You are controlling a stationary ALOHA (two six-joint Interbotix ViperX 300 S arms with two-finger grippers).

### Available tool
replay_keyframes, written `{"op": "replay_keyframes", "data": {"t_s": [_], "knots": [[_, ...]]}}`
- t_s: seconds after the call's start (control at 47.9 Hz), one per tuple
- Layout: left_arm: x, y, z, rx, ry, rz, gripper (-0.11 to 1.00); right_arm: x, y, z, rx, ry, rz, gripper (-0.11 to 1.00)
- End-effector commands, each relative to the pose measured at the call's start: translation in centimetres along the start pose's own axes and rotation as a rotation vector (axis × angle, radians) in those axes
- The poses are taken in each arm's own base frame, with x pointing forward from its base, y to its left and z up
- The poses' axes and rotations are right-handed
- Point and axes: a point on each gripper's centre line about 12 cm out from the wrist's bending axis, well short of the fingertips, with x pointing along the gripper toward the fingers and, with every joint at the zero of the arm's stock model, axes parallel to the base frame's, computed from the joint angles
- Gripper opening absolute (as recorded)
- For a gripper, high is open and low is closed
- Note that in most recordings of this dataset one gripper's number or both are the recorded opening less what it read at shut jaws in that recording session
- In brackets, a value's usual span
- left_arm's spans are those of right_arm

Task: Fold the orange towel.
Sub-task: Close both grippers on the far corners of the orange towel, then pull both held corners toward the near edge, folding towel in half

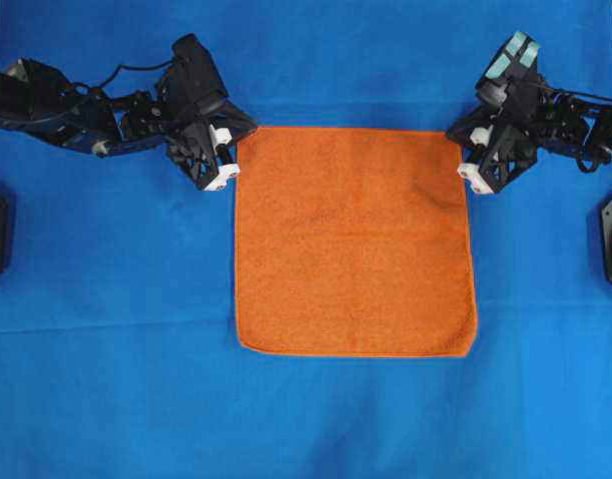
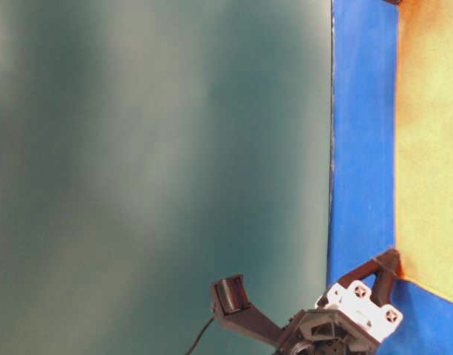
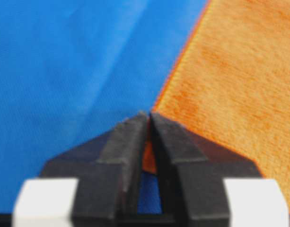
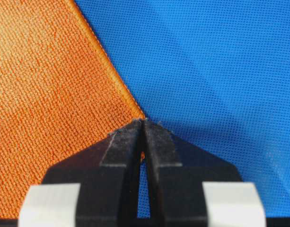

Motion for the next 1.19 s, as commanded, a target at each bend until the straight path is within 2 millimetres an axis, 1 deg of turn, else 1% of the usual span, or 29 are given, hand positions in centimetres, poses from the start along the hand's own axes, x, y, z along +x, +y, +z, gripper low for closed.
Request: {"op": "replay_keyframes", "data": {"t_s": [0.0, 0.188, 0.376, 0.543, 0.668, 0.856, 1.002, 1.169], "knots": [[-0.2, -0.6, 0.4, 0.032, 0.003, -0.015, 0.04, -0.1, 0.2, 0.7, -0.003, -0.029, 0.007, 0.01], [-0.8, -0.6, 1.4, 0.041, 0.009, -0.015, 0.03, -0.5, 0.3, 1.2, 0.0, -0.05, 0.009, 0.01], [-2.3, -0.5, 3.5, 0.04, -0.038, -0.013, 0.03, -1.7, 0.4, 2.3, 0.0, -0.091, 0.015, 0.01], [-3.4, -0.3, 4.9, 0.042, -0.077, -0.009, 0.03, -2.8, 0.4, 2.9, 0.0, -0.106, 0.016, 0.01], [-3.6, -0.2, 5.3, 0.057, -0.089, -0.006, 0.03, -3.2, 0.5, 3.0, 0.001, -0.117, 0.019, 0.01], [-3.5, -0.3, 5.3, 0.062, -0.071, -0.006, 0.03, -3.2, 0.5, 3.0, 0.002, -0.115, 0.019, 0.01], [-3.8, -0.8, 5.5, 0.069, -0.049, -0.018, 0.03, -3.3, 1.0, 2.6, -0.004, -0.092, 0.031, 0.01], [-4.8, -2.7, 6.3, 0.087, -0.057, -0.06, 0.03, -4.4, 2.3, 2.4, -0.018, -0.059, 0.066, 0.01]]}}
